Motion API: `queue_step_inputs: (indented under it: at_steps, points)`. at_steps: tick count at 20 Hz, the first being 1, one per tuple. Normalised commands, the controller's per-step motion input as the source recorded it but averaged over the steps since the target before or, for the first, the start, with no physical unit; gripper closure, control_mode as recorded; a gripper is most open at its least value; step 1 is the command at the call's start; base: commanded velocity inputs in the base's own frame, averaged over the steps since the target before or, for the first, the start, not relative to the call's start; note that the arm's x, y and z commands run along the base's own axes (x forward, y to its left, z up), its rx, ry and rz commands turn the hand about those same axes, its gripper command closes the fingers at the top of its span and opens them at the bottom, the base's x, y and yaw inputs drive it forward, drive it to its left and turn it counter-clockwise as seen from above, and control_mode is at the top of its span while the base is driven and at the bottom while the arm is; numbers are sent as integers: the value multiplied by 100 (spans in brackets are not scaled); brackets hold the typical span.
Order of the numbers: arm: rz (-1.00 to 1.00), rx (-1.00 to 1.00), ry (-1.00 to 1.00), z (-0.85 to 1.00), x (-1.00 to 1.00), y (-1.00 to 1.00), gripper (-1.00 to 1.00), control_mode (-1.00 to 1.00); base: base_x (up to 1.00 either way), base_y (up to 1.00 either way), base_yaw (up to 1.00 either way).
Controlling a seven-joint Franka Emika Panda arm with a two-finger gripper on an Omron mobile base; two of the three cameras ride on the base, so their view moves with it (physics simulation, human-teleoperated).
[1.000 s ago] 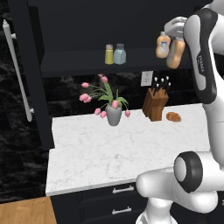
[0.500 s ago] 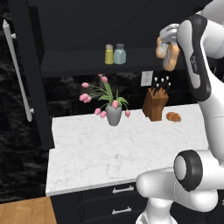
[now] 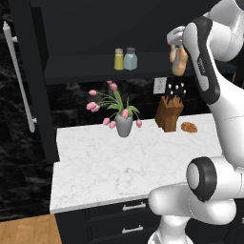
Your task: Put the shaker and condiment bottle from the counter next to their counterparts in the cabinet.
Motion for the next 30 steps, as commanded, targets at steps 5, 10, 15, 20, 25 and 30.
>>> queue_step_inputs:
  at_steps: [5, 10, 15, 20, 25, 30]
  points:
    - [0, -10, -6, 0, 43, 3, 100, -100, 0, 0, 0]
    - [0, -11, -4, -4, 32, 0, 100, -100, 0, 0, 0]
    - [0, 0, 0, 0, 25, 0, 100, -100, 0, 0, 0]
    - [0, 1, 0, -1, 38, -1, 100, -100, 0, 0, 0]
    - [0, 0, 3, -1, 47, -7, 100, -100, 0, 0, 0]
    - [0, 0, 13, -11, 35, -7, 100, -100, 0, 0, 0]
